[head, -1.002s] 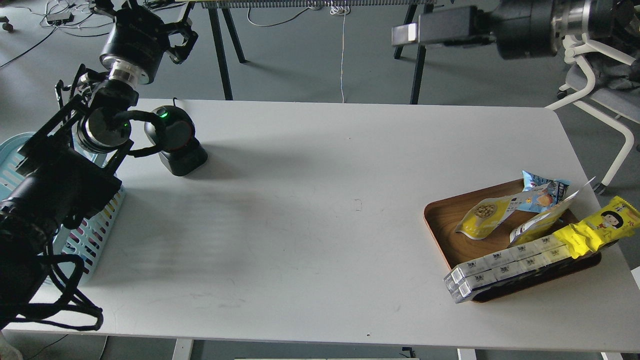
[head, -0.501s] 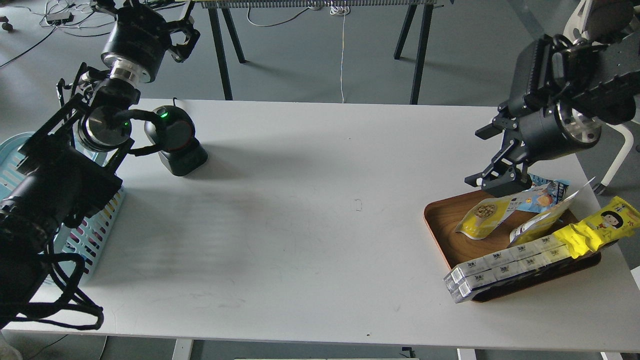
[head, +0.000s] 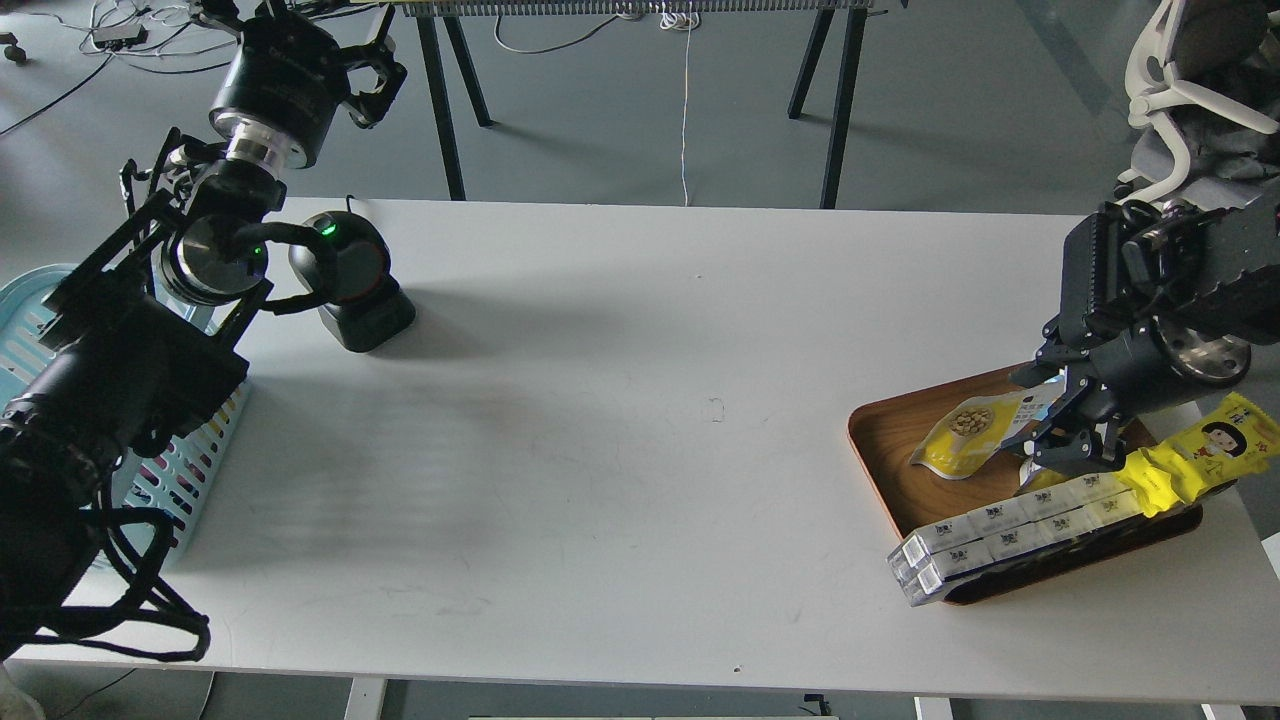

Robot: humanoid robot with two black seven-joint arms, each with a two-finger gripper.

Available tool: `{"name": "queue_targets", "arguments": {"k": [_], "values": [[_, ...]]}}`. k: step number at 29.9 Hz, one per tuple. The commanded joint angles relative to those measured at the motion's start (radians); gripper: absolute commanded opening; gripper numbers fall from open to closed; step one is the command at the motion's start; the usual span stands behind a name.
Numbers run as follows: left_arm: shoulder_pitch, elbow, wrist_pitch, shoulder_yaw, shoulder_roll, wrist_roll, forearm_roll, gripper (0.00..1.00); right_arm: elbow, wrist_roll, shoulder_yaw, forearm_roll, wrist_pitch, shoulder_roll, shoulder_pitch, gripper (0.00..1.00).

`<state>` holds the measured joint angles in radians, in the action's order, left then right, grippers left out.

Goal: Scan snack and place in basket
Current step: 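Reach the right gripper down to the yellow snack bag on the tray, then grasp the yellow snack bag and lift it off the tray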

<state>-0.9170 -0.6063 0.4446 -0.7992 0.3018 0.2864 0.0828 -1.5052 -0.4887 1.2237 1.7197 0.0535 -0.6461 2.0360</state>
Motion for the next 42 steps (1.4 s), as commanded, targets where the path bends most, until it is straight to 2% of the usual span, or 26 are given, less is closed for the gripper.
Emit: {"name": "queue_targets", "arguments": {"k": [1,5,14,18,19,34,38,42], "values": [[0.001,0.002,-0.001,0.000,-0.001,0.002,0.000,1.00,0.072,0.000,-0.007,-0.003,-0.001,0.008,-0.051,0.61],[0.001,0.003,-0.001,0.000,-0.004,0.004,0.000,1.00,0.086,0.000,-0.009,-0.005,-0.001,0.019,-0.062,0.53],[0.000,0.003,0.000,0.002,-0.003,0.002,0.000,1.00,0.088,0.000,-0.007,-0.003,-0.001,0.020,-0.066,0.21],[0.001,0.003,-0.001,0.003,-0.004,0.005,0.000,1.00,0.098,0.000,-0.009,-0.006,-0.001,0.032,-0.066,0.02],[0.001,0.003,-0.001,0.003,-0.003,0.005,0.000,1.00,0.100,0.000,-0.009,-0.008,-0.003,0.037,-0.066,0.00],[-0.002,0.006,-0.001,0.003,-0.003,0.005,-0.002,1.00,0.079,0.000,-0.082,-0.035,-0.001,0.051,0.010,0.00],[-0.002,0.006,-0.001,0.003,-0.001,0.005,-0.002,1.00,0.079,0.000,-0.134,-0.093,0.000,0.092,0.045,0.00],[-0.003,0.006,-0.001,0.003,-0.001,0.005,-0.002,1.00,0.079,0.000,-0.159,-0.169,0.000,0.190,0.081,0.00]]}}
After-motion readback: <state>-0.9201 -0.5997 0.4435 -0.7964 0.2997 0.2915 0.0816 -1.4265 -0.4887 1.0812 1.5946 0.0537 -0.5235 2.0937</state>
